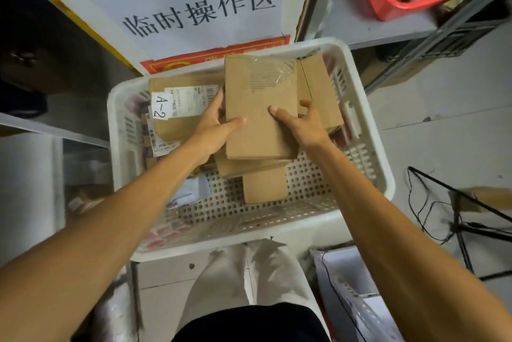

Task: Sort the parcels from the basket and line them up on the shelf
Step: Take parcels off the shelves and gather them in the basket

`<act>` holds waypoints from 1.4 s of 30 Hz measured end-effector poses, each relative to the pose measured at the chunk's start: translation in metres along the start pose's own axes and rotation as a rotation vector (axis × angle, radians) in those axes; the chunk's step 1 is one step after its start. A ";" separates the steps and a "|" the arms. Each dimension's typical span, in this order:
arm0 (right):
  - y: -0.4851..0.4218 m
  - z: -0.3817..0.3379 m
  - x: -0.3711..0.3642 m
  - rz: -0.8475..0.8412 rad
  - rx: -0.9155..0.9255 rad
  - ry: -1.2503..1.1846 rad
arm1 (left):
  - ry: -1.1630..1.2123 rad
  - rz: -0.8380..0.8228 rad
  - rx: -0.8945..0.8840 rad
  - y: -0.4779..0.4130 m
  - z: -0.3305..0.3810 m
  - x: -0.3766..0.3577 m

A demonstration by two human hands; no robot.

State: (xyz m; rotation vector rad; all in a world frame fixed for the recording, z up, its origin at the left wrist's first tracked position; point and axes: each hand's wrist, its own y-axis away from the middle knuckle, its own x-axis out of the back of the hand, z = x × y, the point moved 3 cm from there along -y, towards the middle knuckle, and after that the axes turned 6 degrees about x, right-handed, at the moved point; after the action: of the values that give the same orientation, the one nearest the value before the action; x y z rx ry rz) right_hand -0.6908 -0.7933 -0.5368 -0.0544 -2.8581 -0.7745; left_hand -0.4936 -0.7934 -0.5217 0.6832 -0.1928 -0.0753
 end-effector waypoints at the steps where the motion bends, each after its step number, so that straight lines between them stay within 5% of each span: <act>1: -0.005 0.002 0.009 0.045 -0.020 0.009 | 0.000 -0.017 -0.005 -0.007 0.003 -0.009; 20: -0.040 0.004 0.093 0.319 0.088 0.172 | 0.026 -0.169 -0.032 -0.076 0.039 -0.107; 36: -0.038 0.012 0.107 0.352 0.168 0.240 | 0.052 -0.113 -0.012 -0.062 0.027 -0.119; 42: -0.020 -0.005 0.098 0.372 0.286 0.532 | -0.170 -0.021 -0.160 -0.047 0.033 -0.119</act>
State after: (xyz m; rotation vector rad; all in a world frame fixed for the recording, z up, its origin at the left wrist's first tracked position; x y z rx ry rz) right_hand -0.7883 -0.8138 -0.5245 -0.2848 -2.3212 -0.2501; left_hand -0.6175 -0.8348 -0.5447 0.5196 -0.3398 -0.1671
